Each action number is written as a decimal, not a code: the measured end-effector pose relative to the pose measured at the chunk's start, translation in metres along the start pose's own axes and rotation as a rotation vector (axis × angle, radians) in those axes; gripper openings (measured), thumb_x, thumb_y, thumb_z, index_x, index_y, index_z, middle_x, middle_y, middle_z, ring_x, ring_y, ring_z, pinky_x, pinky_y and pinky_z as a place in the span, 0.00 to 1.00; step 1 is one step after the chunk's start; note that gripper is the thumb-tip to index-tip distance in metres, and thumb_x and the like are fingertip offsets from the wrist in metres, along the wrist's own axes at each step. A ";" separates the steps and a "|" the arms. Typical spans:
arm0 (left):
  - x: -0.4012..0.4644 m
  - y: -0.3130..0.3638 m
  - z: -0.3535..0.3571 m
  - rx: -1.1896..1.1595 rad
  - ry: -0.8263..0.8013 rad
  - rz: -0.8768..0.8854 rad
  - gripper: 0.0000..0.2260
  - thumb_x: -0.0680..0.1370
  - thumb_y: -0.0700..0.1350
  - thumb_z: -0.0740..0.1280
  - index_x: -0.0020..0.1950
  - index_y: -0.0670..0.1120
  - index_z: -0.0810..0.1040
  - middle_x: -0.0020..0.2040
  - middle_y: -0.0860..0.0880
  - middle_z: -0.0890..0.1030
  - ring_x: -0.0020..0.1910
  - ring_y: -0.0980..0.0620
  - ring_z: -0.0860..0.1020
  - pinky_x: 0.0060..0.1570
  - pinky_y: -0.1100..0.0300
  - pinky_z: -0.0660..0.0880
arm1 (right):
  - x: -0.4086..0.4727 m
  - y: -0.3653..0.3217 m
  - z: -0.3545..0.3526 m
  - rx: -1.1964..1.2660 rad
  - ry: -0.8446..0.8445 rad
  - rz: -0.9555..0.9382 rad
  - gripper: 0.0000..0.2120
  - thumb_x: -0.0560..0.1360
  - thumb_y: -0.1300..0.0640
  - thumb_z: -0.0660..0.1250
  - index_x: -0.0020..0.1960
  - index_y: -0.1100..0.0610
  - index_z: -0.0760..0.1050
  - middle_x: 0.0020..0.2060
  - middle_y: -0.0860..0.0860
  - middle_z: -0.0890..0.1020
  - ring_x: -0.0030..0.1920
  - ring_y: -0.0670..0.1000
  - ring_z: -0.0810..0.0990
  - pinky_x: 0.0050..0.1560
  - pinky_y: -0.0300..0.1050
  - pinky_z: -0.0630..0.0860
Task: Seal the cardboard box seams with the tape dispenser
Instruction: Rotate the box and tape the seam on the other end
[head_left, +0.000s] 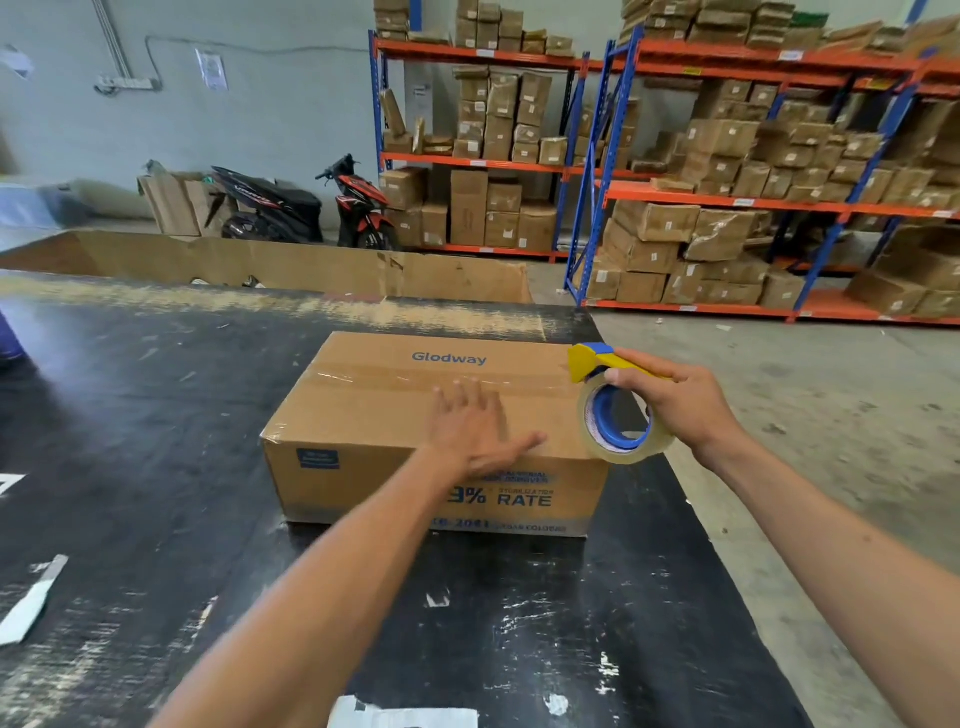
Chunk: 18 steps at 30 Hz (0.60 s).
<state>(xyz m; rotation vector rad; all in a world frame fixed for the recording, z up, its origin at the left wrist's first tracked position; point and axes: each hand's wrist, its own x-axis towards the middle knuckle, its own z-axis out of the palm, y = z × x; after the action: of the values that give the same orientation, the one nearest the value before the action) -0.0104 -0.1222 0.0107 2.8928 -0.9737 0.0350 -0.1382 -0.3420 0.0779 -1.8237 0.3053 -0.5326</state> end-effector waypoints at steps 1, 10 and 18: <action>0.004 0.025 0.007 -0.035 -0.014 -0.059 0.57 0.65 0.82 0.36 0.81 0.42 0.50 0.80 0.36 0.46 0.79 0.34 0.45 0.74 0.33 0.39 | 0.000 0.000 0.000 0.003 0.020 -0.001 0.15 0.69 0.53 0.80 0.55 0.46 0.86 0.48 0.39 0.88 0.54 0.39 0.84 0.56 0.37 0.76; 0.027 0.110 0.029 -0.129 -0.069 -0.283 0.59 0.66 0.80 0.46 0.79 0.36 0.44 0.77 0.27 0.41 0.76 0.26 0.39 0.70 0.30 0.35 | -0.003 0.007 -0.024 0.005 0.144 0.034 0.18 0.68 0.53 0.80 0.58 0.50 0.86 0.50 0.41 0.87 0.55 0.42 0.84 0.61 0.41 0.77; 0.020 0.042 0.019 -0.046 -0.152 0.034 0.54 0.69 0.78 0.52 0.81 0.41 0.45 0.79 0.32 0.43 0.78 0.31 0.42 0.76 0.39 0.42 | 0.002 0.014 -0.023 -0.016 0.127 0.054 0.25 0.60 0.44 0.80 0.56 0.47 0.87 0.50 0.40 0.88 0.57 0.44 0.84 0.67 0.49 0.76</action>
<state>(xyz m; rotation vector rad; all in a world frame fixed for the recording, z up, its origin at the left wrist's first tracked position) -0.0198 -0.1689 -0.0044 2.8709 -1.0321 -0.2053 -0.1467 -0.3663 0.0704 -1.7949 0.4449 -0.6104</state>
